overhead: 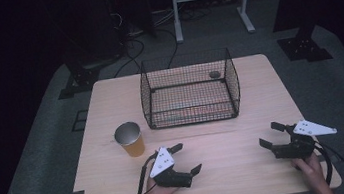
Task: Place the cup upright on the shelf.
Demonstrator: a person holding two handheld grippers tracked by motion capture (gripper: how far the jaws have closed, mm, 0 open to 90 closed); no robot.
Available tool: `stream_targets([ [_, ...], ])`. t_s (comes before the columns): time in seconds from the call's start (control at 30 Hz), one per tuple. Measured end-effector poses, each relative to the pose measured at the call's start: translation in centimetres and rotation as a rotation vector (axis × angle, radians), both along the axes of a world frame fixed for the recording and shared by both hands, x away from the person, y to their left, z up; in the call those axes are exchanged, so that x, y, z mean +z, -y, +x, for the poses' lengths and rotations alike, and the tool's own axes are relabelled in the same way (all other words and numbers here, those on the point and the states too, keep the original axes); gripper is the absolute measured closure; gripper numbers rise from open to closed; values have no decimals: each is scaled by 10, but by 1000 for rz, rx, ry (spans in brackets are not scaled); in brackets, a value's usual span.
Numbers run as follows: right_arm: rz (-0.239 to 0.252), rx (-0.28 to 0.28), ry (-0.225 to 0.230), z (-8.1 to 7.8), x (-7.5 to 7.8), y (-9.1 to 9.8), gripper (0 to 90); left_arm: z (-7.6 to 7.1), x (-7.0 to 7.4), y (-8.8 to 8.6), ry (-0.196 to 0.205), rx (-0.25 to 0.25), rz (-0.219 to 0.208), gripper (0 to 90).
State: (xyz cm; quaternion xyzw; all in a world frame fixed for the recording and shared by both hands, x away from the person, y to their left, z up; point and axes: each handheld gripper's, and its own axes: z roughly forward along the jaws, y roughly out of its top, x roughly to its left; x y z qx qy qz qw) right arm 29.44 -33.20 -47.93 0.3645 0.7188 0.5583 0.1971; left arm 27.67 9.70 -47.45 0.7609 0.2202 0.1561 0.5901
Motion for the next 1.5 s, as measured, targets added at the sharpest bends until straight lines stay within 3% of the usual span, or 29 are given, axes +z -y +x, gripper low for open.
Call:
stream_targets([
  [0.23,-4,-2,3,0,0,0,130,-1,1,-1,4,-2,11,75],
  [0.53,-9,-7,3,0,0,-1,130,-4,14,-8,29,-8,16,74],
  [0.7,-5,-8,-1,0,0,-1,130,-3,21,-15,29,2,8,60],
  [0.8,-8,-7,2,0,0,-1,129,-2,25,-19,29,-3,-26,54],
  [0.93,-5,-10,-1,0,0,0,129,-1,31,-21,43,1,-22,41],
  [1.23,-6,-13,-3,0,0,-1,130,-1,42,-33,59,19,-18,24],
  [1.5,-12,-9,-1,0,0,-1,129,-2,56,-52,94,65,-18,23],
])
